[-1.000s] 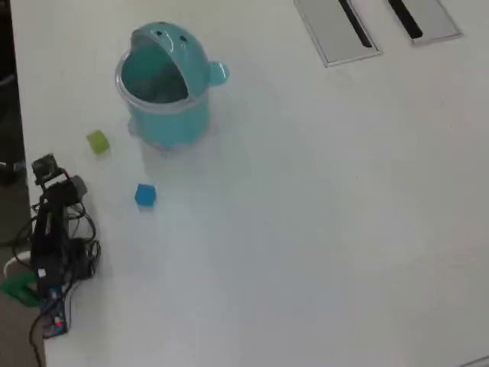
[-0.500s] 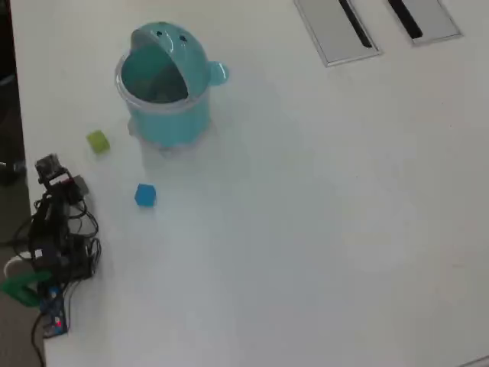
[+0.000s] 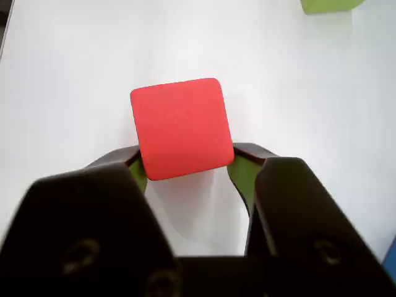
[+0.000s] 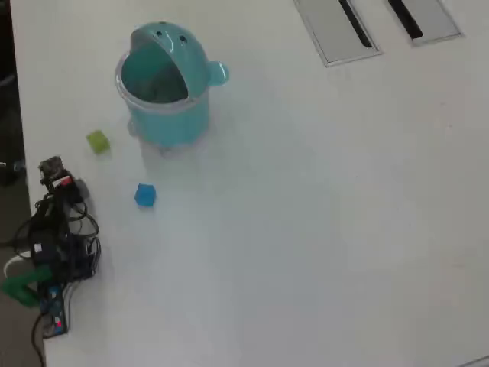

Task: Grasp RGB lego blocks and put them in the bin one by one.

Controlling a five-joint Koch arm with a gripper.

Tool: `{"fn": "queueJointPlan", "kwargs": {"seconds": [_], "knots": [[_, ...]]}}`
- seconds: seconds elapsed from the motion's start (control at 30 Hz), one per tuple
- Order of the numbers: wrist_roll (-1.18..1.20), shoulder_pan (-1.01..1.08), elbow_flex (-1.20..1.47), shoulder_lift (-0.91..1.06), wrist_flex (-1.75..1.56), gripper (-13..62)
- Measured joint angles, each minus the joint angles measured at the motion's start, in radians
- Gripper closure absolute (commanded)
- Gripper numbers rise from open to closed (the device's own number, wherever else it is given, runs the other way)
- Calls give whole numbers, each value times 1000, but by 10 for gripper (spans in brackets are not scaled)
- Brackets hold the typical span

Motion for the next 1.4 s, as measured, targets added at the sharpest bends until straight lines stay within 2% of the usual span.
{"fn": "queueJointPlan", "kwargs": {"seconds": [0.17, 0.37, 0.5, 0.63, 0.8, 0.93, 1.0, 1.03, 1.07, 1.17, 1.2, 1.27, 1.33, 1.4], "knots": [[2, 15, 0, 75, 28, 393], [21, 123, -135, 295, 209, 392], [83, 173, -204, 295, 201, 393], [115, 272, -222, 295, 18, 393], [155, 385, -480, 281, -5, 393], [163, 463, -627, 181, -14, 393], [163, 502, -836, 31, -15, 393], [163, 503, -847, 23, -18, 393], [163, 523, -928, -67, -20, 393], [163, 543, -940, -178, -26, 393], [163, 554, -1109, -273, -28, 393], [163, 561, -1149, -287, -28, 393], [163, 581, -1256, -374, -43, 393], [163, 594, -1256, -434, -43, 393]]}}
